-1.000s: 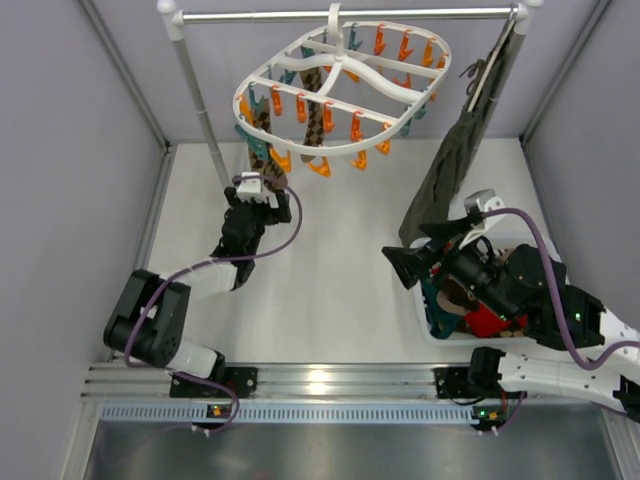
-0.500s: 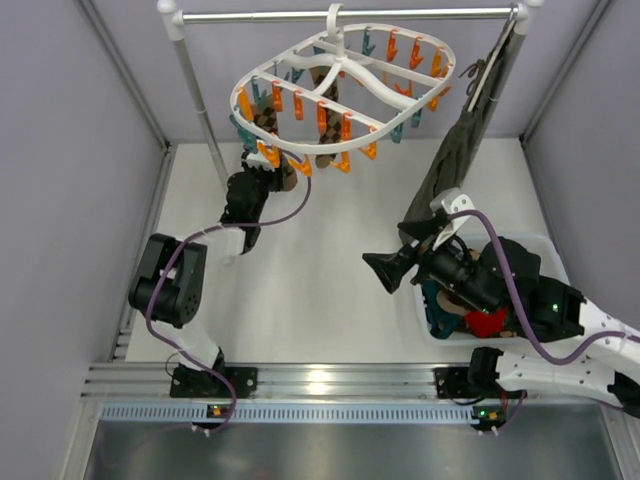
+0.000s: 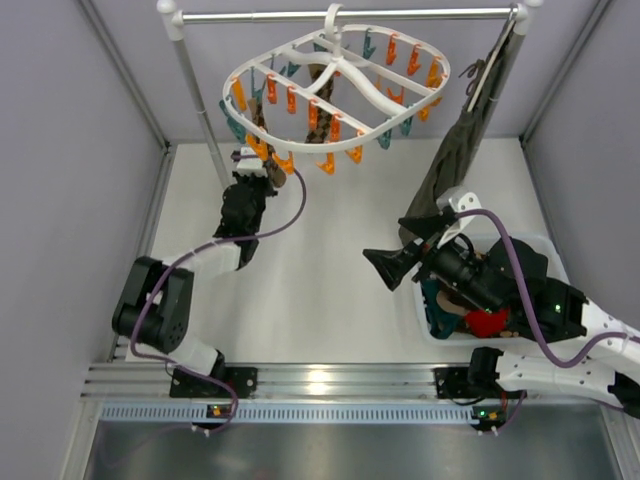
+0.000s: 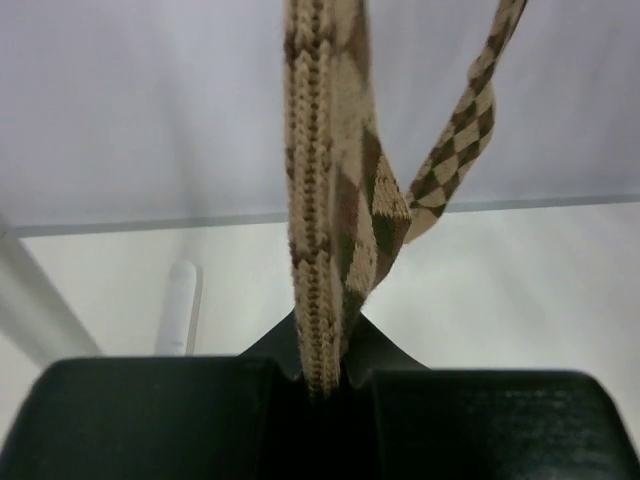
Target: Remove the socks clipped to the hanger
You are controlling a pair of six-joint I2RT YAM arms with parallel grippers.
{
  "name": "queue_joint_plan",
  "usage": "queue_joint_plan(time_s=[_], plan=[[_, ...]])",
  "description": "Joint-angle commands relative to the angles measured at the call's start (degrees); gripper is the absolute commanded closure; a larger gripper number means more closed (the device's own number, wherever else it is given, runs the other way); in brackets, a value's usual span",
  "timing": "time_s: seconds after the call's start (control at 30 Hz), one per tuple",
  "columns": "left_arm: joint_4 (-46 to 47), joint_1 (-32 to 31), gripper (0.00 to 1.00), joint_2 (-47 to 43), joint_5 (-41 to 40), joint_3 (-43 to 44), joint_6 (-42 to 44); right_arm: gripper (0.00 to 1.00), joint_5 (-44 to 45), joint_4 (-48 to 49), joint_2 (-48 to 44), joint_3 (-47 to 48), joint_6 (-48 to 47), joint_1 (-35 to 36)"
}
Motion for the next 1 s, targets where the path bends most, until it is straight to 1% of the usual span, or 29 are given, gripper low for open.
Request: queue_joint_plan(time_s=[0.0,0.03,0.07,0.1,0.13,0.17,0.2,0.27,0.3,0.37,0.4,0.47,0.5,0.57,0.6,0.7,0.8,0.83,0.9,0.97], plan=[[3.8,-5.5,1.0,-8.8,-11.0,-5.1,-1.7,0.01,-0.2,4.1,-0.5,1.1,1.0,0.6],[3.9,-6.9,1.0,-11.7,-16.4,-8.5,-1.7,0.01,-0.4,4.0,-0.7,1.2,1.7,0.6],[3.9,-8.4,1.0,-13.5,-19.5,-10.1,-1.8,0.01,-0.9,4.0,-0.8,1.2,2.0,0.6],[3.9,-11.4,1.0,-15.0,-21.4,-11.8,-1.8,0.01,-1.2,4.0,-1.4,1.1,2.3,0.6],[3.3,-12.8,1.0,-18.3,-24.6,-14.6,-2.1,0.01,-1.6,4.0,-1.8,0.9,2.8,0.6],[3.0,-14.4,1.0,-19.9,-26.0,-16.1,-1.9,0.0,-1.8,4.0,-2.1,0.8,3.2,0.6],[2.7,-17.3,1.0,-21.3,-27.2,-17.2,-2.1,0.01,-2.0,4.0,-2.8,0.7,3.2,0.6],[0.6,-20.3,1.0,-25.1,-31.5,-19.3,-1.2,0.0,-2.6,3.9,-3.6,0.4,3.4,0.6],[0.0,-23.8,1.0,-26.5,-33.5,-19.7,-1.0,0.01,-2.7,3.7,-4.1,0.5,3.5,0.6],[-0.7,-27.6,1.0,-29.6,-37.6,-20.7,2.2,0.01,-2.7,3.3,-4.9,0.6,3.9,0.6],[-0.7,-31.5,1.0,-30.6,-38.6,-20.8,4.1,0.01,-2.6,3.3,-5.6,0.7,3.9,0.6],[-0.7,-35.7,1.0,-31.9,-41.6,-20.3,6.3,0.01,-2.6,2.8,-6.2,1.2,4.5,0.6],[-0.6,-40.0,1.0,-32.4,-42.7,-19.8,7.3,0.01,-2.6,1.8,-6.3,1.7,4.7,0.6],[-0.6,-44.4,1.0,-32.1,-44.8,-18.8,10.4,0.0,-2.9,0.6,-6.1,3.3,5.0,0.6],[-0.5,-48.3,1.0,-31.6,-47.0,-17.5,12.4,0.0,-3.1,-0.1,-5.7,3.9,5.0,0.6],[-0.4,-54.9,1.0,-27.3,-50.3,-15.1,15.9,0.01,-3.4,-2.4,-4.3,6.8,5.7,0.6],[-0.4,-58.8,1.0,-21.7,-52.0,-11.6,17.9,0.01,-3.1,-5.9,-1.2,11.0,7.1,0.6],[-0.4,-59.6,1.0,-20.6,-52.6,-10.0,18.1,0.01,-2.8,-7.5,0.1,13.9,7.3,0.6],[-0.4,-61.2,1.0,-16.9,-53.0,-8.2,19.1,0.02,-1.7,-12.1,4.4,17.3,7.4,0.6],[-0.4,-61.8,1.0,-13.2,-53.5,-5.4,19.8,0.06,0.7,-16.6,7.8,22.6,7.0,0.6]])
